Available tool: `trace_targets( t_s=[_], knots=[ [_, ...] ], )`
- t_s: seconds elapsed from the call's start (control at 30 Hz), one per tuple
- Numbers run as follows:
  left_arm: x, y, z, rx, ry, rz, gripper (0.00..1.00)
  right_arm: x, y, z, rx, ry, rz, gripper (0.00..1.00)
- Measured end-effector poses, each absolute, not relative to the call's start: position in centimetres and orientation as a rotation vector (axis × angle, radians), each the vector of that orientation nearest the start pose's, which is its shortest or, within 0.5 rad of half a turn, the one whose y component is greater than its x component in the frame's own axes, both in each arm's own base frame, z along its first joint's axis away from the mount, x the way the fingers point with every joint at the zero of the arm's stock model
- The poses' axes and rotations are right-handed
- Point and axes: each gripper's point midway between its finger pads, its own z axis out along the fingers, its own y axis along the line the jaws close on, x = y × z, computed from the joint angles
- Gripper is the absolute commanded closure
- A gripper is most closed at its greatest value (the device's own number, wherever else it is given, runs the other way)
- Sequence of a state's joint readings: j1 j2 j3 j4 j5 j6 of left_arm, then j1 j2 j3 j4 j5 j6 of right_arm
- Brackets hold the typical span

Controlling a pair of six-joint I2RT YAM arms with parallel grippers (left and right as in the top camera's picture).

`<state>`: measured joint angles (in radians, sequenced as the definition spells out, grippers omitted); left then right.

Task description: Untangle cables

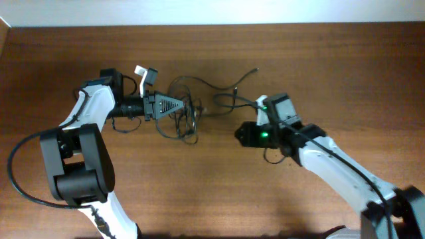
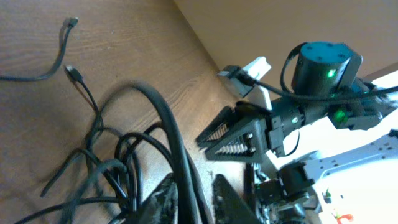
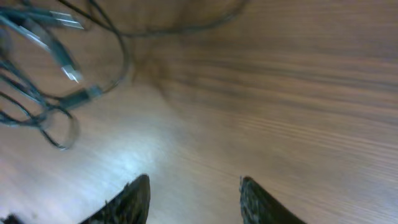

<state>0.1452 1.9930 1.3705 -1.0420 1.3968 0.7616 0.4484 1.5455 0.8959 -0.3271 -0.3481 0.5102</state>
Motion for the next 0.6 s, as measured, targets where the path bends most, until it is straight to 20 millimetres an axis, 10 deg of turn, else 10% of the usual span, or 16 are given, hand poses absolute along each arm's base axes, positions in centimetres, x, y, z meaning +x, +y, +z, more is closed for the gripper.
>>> trace_targets(
  t_s=[0.07, 0.1, 0.3, 0.33, 0.43, 0.6],
  knots=[
    [37.3, -11.7, 15.7, 0.555, 2.006, -1.616, 0.64, 31.4, 23.5, 7.0, -0.082, 2.674, 0.842, 0.53],
    [37.3, -11.7, 15.7, 0.555, 2.006, -1.617, 1.0, 31.5, 24.0, 6.7, -0.074, 2.674, 0.865, 0.53],
    [37.4, -11.7, 15.8, 0.554, 2.002, -1.618, 1.0, 31.6, 24.3, 6.9, -0.007, 2.674, 0.904, 0.53],
    [37.4, -11.7, 15.8, 0.554, 2.002, -1.618, 0.88, 31.6, 24.3, 6.9, 0.004, 2.675, 0.908, 0.53],
    [37.4, -11.9, 15.7, 0.57, 1.998, -1.613, 0.0, 31.7, 24.3, 6.8, 0.015, 2.678, 0.91, 0.53],
    [38.7, -12.3, 13.6, 0.587, 2.129, -1.504, 0.01, 31.5, 24.3, 6.7, 0.018, 2.686, 0.907, 0.53]
  ],
)
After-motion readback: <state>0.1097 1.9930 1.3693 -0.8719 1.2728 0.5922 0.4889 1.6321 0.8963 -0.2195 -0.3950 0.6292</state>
